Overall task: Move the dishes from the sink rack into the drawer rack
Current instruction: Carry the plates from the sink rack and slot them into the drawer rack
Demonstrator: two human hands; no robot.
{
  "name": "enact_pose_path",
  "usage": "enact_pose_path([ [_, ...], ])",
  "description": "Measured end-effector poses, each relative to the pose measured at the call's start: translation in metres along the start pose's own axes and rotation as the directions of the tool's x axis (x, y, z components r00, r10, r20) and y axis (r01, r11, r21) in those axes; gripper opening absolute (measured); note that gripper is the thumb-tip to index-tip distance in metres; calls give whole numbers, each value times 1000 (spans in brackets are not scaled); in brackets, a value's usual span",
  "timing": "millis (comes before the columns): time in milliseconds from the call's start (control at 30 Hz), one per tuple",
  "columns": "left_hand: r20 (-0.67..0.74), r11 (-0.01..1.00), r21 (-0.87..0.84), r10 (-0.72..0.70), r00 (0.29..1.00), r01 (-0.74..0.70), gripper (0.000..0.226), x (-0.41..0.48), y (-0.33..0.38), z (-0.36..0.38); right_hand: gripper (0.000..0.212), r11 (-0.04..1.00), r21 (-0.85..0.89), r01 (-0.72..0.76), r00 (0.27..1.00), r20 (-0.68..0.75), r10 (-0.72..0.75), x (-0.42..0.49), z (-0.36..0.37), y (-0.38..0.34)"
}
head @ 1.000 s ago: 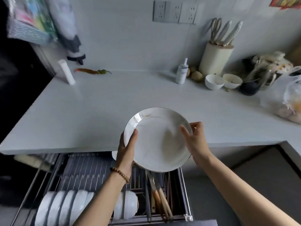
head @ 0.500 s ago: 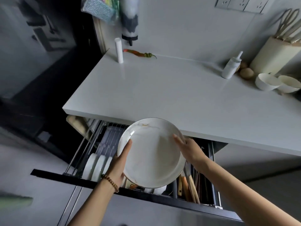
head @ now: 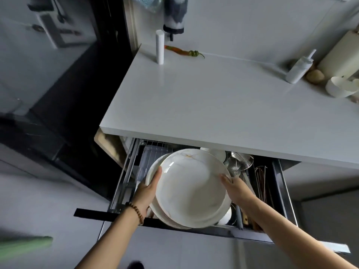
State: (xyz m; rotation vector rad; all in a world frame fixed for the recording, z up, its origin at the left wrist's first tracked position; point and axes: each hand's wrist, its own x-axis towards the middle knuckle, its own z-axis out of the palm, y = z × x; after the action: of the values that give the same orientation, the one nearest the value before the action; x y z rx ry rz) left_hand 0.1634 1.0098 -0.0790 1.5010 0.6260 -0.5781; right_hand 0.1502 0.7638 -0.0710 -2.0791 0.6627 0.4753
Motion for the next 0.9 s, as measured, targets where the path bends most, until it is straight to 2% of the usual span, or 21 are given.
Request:
enact_pose_path([
  [100,53,998,57,5,999,-8,76,13,6,-26,45,997,43,-63,997,-47,65,0,10,0],
  [233,27,994,105,-20,999,17,73,33,3,-51,44,975,148,-166,980,-85,179,-2,6,16],
  [367,-1,991,126,-37,999,37,89,55,0,-70,36,951,196,-240,965,-61,256,2,-13,31],
  [633,-70,997,75,-30,997,35,47,84,-3,-99,23,922,153,-356,933,-8,361,28,-18,32],
  [733,-91,996,78,-28,995,35,46,93,-4,-106,18,925,162,-344,937,-3,349,42,-7,27],
  [900,-112,998,66,-9,994,17,47,102,-6,-118,25,946,93,-312,950,-5,313,70,12,20],
])
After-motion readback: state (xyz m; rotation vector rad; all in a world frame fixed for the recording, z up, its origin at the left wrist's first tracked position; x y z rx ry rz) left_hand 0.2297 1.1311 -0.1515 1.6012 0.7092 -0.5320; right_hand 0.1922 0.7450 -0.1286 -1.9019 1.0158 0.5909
